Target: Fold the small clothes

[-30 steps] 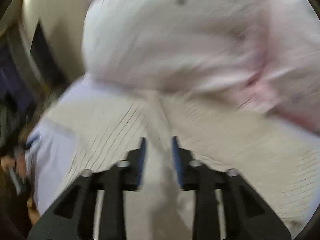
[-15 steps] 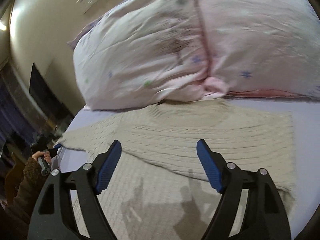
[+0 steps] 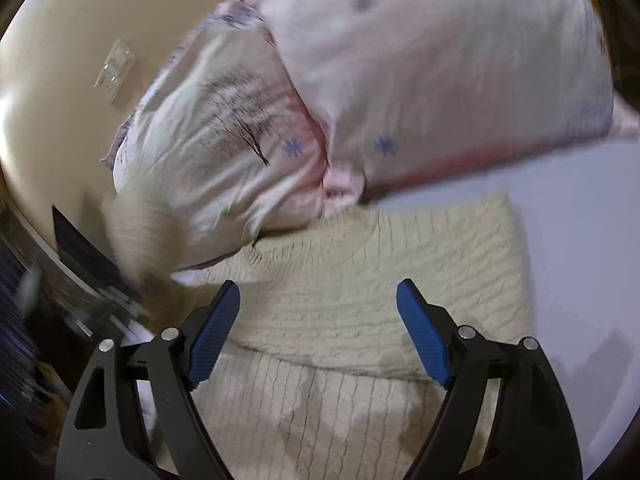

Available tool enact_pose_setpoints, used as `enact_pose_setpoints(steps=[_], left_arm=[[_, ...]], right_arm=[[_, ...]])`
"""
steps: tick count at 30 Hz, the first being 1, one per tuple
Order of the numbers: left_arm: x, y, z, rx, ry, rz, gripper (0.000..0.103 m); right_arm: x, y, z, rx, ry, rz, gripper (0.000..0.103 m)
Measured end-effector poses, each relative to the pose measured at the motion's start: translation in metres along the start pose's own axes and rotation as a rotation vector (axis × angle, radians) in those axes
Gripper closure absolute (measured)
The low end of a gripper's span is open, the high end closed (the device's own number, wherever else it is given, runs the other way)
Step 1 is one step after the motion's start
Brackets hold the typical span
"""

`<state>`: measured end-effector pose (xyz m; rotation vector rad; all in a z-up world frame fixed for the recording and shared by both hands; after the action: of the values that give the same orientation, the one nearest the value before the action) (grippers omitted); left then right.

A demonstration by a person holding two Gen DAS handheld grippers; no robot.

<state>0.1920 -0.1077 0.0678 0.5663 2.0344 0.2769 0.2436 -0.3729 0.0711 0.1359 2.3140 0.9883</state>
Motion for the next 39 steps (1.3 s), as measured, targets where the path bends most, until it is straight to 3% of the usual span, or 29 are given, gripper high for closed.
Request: enact_pose_setpoints(steps=[2,4,6,8,12,13,15,16,17,20,22,24,26,27,28,29,34,39], left_arm=[[0.015,-0.061,0.016,0.024,0.04,0.181,0.092],[0.029,-0.08,0.017,0.036,0.064,0.246,0.092],[0.035,-0.063,0.004,0.075,0.06,0.182,0.09],[0.039,-0.023,-0.012,0.118,0.079,0.033,0.081],[0.065,0.044,-0.04,0.108,0.135,-0.162,0.072],[0.074,0.05,-0.047,0.099,0.148,-0.181,0.071],[0.098,0.074,-0.058,0.082,0.194,-0.248,0.068],[0.106,0.083,-0.061,0.081,0.213,-0.28,0.067],[0.115,0.092,-0.066,0.087,0.231,-0.318,0.067],[0.139,0.114,-0.078,0.128,0.26,-0.424,0.063],[0.148,0.12,-0.079,0.161,0.276,-0.477,0.058],[0.16,0.127,-0.082,0.215,0.303,-0.546,0.057],[0.174,0.133,-0.088,0.273,0.335,-0.611,0.057],[0.181,0.136,-0.091,0.305,0.344,-0.645,0.057],[0.19,0.138,-0.097,0.34,0.347,-0.678,0.056],[0.201,0.141,-0.105,0.38,0.348,-0.713,0.054],[0.24,0.144,-0.149,0.505,0.334,-0.764,0.033],[0.27,0.135,-0.179,0.585,0.351,-0.779,0.031]], right_arm=[[0.0,-0.014,0.006,-0.013,0.033,0.056,0.025],[-0.001,-0.029,0.005,-0.025,0.051,0.116,0.028],[-0.003,-0.04,0.003,-0.041,0.057,0.161,0.031],[-0.004,-0.045,0.004,-0.011,0.074,0.178,0.043],[0.001,-0.048,0.02,0.051,0.144,0.175,0.051],[0.006,-0.045,0.03,0.068,0.187,0.163,0.059],[0.011,-0.04,0.04,0.092,0.217,0.132,0.088],[0.013,-0.034,0.045,0.083,0.22,0.103,0.096],[0.014,-0.03,0.045,0.089,0.212,0.08,0.097],[-0.005,-0.006,0.02,0.14,0.053,-0.032,0.097],[-0.022,-0.007,0.0,0.238,-0.061,-0.036,0.097],[-0.027,-0.02,-0.002,0.347,-0.054,-0.02,0.093],[-0.021,-0.033,-0.003,0.424,0.01,0.025,0.075],[-0.013,-0.035,-0.011,0.408,0.031,0.049,0.067],[-0.004,-0.034,-0.022,0.358,0.041,0.052,0.049],[0.005,-0.031,-0.032,0.318,0.043,0.046,0.037],[0.079,-0.016,-0.104,0.031,0.137,0.043,0.033],[0.154,-0.018,-0.182,-0.016,0.177,0.147,0.033]])
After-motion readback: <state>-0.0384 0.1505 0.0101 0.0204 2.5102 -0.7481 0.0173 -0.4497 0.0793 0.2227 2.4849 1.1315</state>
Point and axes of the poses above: each gripper's, at about its wrist camera, not at the fingertips, and z roughly the way its jaws point, y to its left, x to its underside, the point moved 1 cm from there along z, roughly the way its jaws point, and after that the axes turned 10 degrees about -x, right-handed, at the moved point
